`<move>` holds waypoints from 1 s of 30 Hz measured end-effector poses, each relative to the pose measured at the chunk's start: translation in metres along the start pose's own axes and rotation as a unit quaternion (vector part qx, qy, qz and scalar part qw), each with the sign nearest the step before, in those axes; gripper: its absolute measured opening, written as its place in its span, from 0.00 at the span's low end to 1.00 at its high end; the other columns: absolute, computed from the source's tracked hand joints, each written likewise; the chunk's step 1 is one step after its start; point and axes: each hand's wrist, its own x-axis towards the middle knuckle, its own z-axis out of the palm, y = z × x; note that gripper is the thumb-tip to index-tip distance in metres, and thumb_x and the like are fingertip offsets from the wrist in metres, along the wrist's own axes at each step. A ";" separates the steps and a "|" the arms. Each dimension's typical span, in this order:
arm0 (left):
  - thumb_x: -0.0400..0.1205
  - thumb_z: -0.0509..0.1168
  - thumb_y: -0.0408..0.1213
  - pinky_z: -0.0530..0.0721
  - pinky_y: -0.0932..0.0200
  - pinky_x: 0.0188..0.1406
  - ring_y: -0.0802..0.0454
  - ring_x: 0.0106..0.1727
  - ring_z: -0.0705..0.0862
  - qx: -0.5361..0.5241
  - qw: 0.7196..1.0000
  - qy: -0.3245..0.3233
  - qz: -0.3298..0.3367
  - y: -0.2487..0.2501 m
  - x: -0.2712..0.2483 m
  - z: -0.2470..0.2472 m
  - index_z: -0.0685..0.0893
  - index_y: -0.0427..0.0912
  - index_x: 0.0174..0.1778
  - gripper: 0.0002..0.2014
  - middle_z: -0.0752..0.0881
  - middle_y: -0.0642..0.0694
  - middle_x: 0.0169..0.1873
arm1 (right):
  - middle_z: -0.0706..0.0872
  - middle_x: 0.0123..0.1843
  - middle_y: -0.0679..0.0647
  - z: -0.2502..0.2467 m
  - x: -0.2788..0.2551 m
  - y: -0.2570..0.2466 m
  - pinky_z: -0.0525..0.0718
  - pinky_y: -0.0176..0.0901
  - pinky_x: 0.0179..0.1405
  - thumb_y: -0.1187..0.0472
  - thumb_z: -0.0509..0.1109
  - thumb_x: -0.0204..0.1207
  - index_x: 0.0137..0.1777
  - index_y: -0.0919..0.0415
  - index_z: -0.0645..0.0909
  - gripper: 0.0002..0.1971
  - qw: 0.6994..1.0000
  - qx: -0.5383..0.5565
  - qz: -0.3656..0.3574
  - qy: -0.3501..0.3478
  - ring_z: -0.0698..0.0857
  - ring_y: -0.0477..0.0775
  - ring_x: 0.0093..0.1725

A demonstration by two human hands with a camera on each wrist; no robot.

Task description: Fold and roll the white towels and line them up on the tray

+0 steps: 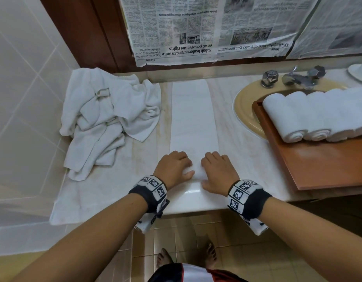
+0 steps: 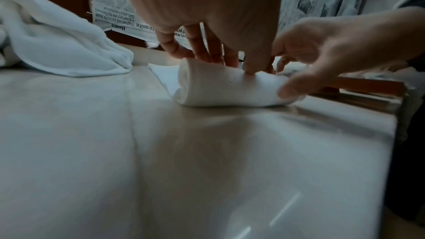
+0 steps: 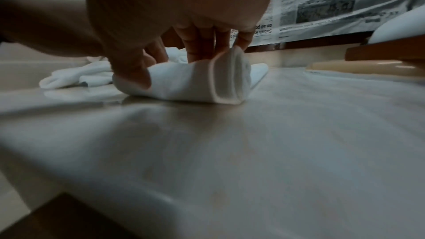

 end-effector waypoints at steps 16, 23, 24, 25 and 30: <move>0.79 0.70 0.44 0.77 0.61 0.57 0.51 0.59 0.83 -0.147 0.953 -0.225 -0.136 -0.013 0.029 -0.032 0.88 0.47 0.60 0.15 0.88 0.49 0.55 | 0.82 0.48 0.54 -0.021 0.022 0.022 0.81 0.44 0.46 0.63 0.73 0.69 0.46 0.48 0.79 0.10 0.914 0.364 0.135 -0.116 0.80 0.53 0.45; 0.81 0.64 0.34 0.76 0.57 0.44 0.47 0.54 0.81 -0.002 0.999 -0.033 -0.033 0.011 0.017 -0.013 0.87 0.44 0.55 0.10 0.81 0.48 0.52 | 0.78 0.49 0.55 -0.007 0.018 -0.009 0.68 0.47 0.42 0.70 0.69 0.65 0.49 0.58 0.79 0.13 0.993 0.063 0.065 0.070 0.77 0.60 0.52; 0.81 0.63 0.35 0.76 0.56 0.42 0.46 0.53 0.81 0.006 1.000 -0.021 -0.019 0.014 0.012 -0.010 0.87 0.43 0.55 0.10 0.82 0.47 0.51 | 0.79 0.44 0.56 -0.002 0.014 -0.013 0.66 0.47 0.38 0.71 0.72 0.60 0.45 0.59 0.79 0.13 0.994 0.046 0.050 0.089 0.79 0.60 0.46; 0.79 0.65 0.38 0.77 0.55 0.41 0.46 0.52 0.82 0.005 1.000 -0.013 -0.013 0.015 0.008 -0.008 0.87 0.42 0.54 0.10 0.83 0.46 0.50 | 0.79 0.40 0.55 0.001 0.009 -0.015 0.66 0.46 0.34 0.68 0.75 0.56 0.41 0.59 0.78 0.14 0.994 0.032 0.043 0.099 0.79 0.59 0.40; 0.59 0.80 0.46 0.72 0.57 0.30 0.45 0.39 0.80 0.059 0.996 -0.043 0.052 0.010 -0.005 0.000 0.83 0.39 0.47 0.25 0.81 0.45 0.45 | 0.76 0.45 0.52 0.009 0.000 -0.010 0.73 0.48 0.40 0.48 0.74 0.52 0.48 0.56 0.75 0.25 0.997 -0.003 0.010 0.075 0.75 0.56 0.42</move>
